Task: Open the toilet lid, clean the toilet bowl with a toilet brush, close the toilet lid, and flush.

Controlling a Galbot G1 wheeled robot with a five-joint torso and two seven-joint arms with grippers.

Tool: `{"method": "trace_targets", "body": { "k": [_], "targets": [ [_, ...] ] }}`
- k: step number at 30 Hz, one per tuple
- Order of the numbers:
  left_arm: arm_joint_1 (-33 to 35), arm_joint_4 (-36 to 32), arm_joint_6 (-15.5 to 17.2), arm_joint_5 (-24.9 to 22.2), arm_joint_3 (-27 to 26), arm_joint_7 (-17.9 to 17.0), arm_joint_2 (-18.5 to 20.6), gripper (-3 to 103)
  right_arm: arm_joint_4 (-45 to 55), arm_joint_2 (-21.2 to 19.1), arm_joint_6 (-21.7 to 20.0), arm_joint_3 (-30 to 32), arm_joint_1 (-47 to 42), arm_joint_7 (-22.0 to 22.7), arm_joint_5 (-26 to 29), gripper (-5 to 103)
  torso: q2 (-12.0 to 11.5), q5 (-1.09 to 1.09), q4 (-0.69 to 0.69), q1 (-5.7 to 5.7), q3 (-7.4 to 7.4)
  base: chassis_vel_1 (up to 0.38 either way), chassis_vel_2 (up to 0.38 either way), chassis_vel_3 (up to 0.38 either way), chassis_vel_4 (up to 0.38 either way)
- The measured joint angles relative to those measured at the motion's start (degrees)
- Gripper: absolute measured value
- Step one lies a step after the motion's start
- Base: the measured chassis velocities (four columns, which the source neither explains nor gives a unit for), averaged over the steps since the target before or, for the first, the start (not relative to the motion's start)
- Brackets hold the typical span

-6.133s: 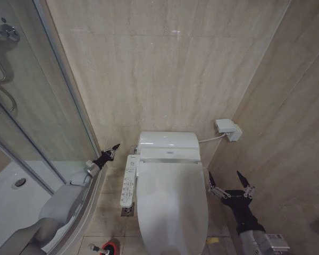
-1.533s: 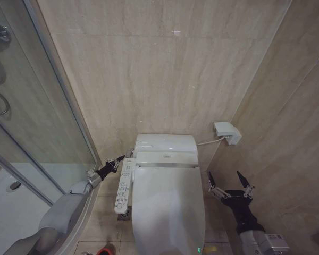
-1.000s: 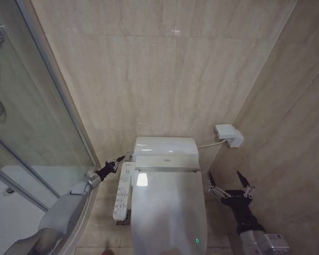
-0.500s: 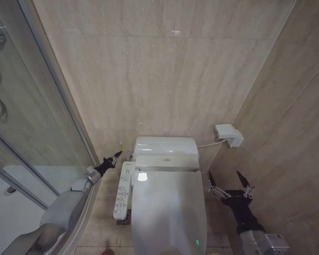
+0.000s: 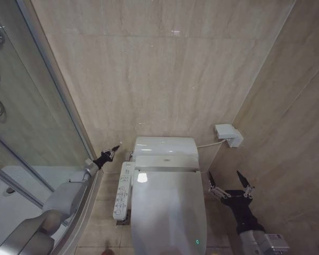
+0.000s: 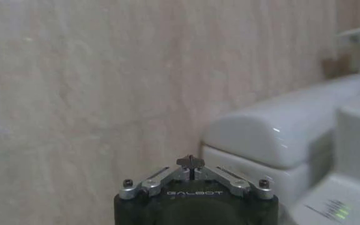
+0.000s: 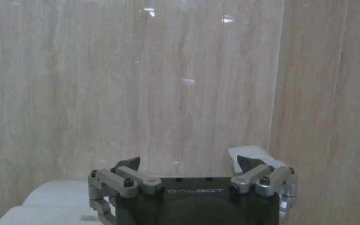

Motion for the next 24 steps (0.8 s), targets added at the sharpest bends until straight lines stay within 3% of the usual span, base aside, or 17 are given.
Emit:
{"method": "trace_targets", "body": {
  "k": [12, 24],
  "targets": [
    [1.9, 0.9, -0.3, 2.3, -0.2, 5.9, 0.1, 0, 0.0, 0.0, 0.0, 0.0, 0.0, 0.0, 0.0, 100, 0.0, 0.00, 0.02, 0.00, 0.00, 0.000, 0.000, 0.000, 0.000],
    [2.1, 0.9, -0.6, 2.9, -0.4, 6.7, -0.8, 0, 0.0, 0.0, 0.0, 0.0, 0.0, 0.0, 0.0, 100, 0.0, 0.00, 0.00, 0.00, 0.00, 0.000, 0.000, 0.000, 0.000]
  ]
}}
